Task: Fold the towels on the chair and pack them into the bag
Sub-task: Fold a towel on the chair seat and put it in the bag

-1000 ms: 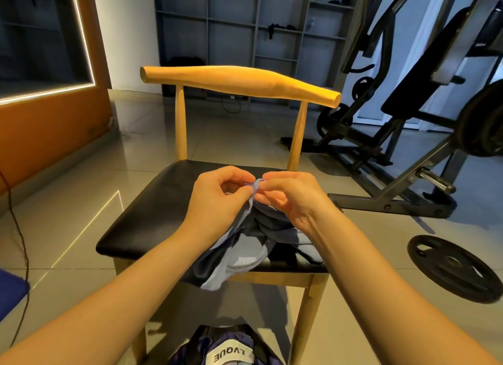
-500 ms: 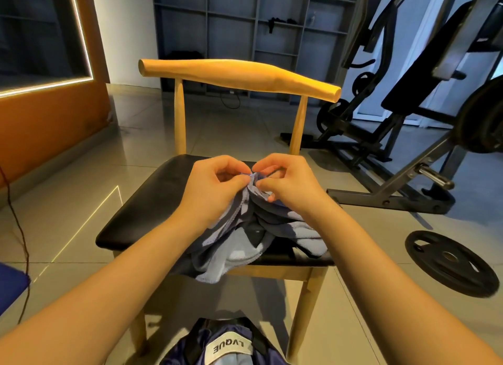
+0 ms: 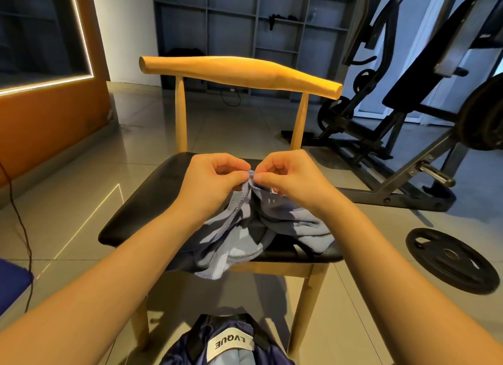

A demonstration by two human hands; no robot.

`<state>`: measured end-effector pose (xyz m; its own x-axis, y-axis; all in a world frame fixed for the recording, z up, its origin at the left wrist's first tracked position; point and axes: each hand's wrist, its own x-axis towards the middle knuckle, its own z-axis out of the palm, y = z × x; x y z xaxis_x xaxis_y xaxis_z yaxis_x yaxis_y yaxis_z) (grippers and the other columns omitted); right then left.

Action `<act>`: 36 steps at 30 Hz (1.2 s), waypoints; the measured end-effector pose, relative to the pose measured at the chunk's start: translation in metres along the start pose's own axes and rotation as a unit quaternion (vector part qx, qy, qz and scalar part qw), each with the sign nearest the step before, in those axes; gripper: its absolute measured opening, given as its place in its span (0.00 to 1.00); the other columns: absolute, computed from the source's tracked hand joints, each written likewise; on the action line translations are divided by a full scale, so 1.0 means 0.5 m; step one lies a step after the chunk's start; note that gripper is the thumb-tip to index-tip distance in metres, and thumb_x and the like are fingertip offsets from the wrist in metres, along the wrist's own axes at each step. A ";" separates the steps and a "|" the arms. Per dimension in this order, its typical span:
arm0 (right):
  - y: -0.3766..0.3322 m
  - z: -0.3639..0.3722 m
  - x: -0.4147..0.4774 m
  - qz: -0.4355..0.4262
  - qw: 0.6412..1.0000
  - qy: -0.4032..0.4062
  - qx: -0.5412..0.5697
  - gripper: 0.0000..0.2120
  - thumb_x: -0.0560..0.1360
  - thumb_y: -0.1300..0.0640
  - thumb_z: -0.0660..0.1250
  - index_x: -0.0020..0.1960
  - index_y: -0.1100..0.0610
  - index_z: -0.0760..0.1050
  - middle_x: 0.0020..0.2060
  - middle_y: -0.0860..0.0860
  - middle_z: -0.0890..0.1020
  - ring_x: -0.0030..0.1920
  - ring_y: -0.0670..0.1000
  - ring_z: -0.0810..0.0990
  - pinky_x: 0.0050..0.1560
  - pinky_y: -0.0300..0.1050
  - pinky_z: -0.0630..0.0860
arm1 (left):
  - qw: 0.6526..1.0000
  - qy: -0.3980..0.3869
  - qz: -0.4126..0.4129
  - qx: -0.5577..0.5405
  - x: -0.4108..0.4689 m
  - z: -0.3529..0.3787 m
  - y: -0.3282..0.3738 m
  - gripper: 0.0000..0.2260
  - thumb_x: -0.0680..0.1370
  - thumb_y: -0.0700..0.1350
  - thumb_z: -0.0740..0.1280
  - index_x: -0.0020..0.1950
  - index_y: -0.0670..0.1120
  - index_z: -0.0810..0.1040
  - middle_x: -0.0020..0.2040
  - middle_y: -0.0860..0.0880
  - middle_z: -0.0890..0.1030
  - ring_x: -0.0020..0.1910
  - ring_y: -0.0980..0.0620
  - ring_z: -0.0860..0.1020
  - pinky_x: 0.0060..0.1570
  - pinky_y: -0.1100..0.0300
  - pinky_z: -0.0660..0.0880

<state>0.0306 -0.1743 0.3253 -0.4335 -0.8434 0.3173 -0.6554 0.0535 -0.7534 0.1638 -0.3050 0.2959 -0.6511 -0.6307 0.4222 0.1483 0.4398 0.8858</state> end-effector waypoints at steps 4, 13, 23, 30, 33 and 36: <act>-0.004 0.002 -0.003 0.003 0.999 0.003 0.036 0.02 0.76 0.58 0.75 0.45 0.56 0.84 0.38 0.52 0.86 0.37 0.45 0.82 0.40 0.37 0.77 | 1.000 -0.004 -0.012 -0.010 0.001 0.002 0.004 0.06 0.78 0.37 0.73 0.54 0.42 0.87 0.46 0.47 0.87 0.45 0.51 0.86 0.49 0.58 0.84; 0.010 0.017 0.005 -0.006 0.998 0.033 0.047 0.05 0.77 0.59 0.74 0.50 0.57 0.79 0.32 0.52 0.80 0.32 0.48 0.78 0.35 0.44 0.77 | 0.998 -0.015 -0.025 -0.051 -0.002 -0.001 0.009 0.06 0.77 0.35 0.73 0.53 0.40 0.85 0.45 0.44 0.87 0.45 0.48 0.87 0.48 0.57 0.84; 0.012 0.003 0.029 0.031 0.994 0.105 -0.007 0.07 0.80 0.61 0.66 0.43 0.60 0.78 0.31 0.54 0.79 0.31 0.51 0.76 0.33 0.49 0.76 | 1.000 -0.011 -0.029 -0.004 -0.013 0.003 0.001 0.10 0.73 0.38 0.78 0.53 0.44 0.84 0.42 0.46 0.87 0.43 0.48 0.86 0.46 0.57 0.83; 0.071 -0.059 0.089 0.231 0.862 0.275 0.358 0.09 0.83 0.59 0.65 0.54 0.65 0.78 0.30 0.53 0.74 0.23 0.48 0.74 0.30 0.43 0.79 | 0.946 -0.057 0.056 0.313 -0.053 -0.013 -0.054 0.02 0.78 0.51 0.72 0.47 0.54 0.83 0.39 0.57 0.83 0.39 0.56 0.80 0.43 0.48 0.82; 0.114 -0.084 0.083 0.268 0.817 0.286 0.422 0.10 0.84 0.61 0.63 0.60 0.66 0.76 0.36 0.56 0.77 0.22 0.48 0.75 0.35 0.45 0.78 | 0.948 -0.026 0.054 0.312 -0.071 0.013 -0.053 0.01 0.78 0.47 0.70 0.47 0.53 0.81 0.38 0.55 0.82 0.38 0.54 0.80 0.42 0.48 0.80; 0.128 -0.101 0.058 0.265 0.830 0.261 0.415 0.13 0.83 0.62 0.62 0.64 0.67 0.76 0.40 0.57 0.81 0.30 0.52 0.79 0.35 0.47 0.76 | 0.959 -0.019 0.105 0.264 -0.086 0.069 -0.027 0.05 0.79 0.43 0.68 0.50 0.53 0.75 0.38 0.53 0.80 0.36 0.50 0.77 0.39 0.48 0.76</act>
<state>-0.0549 -0.1682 0.3154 -0.8762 -0.4606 -0.1416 0.2707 -0.2274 -0.9354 0.1642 -0.2619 0.2590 -0.6766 -0.4738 0.5636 -0.1121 0.8228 0.5571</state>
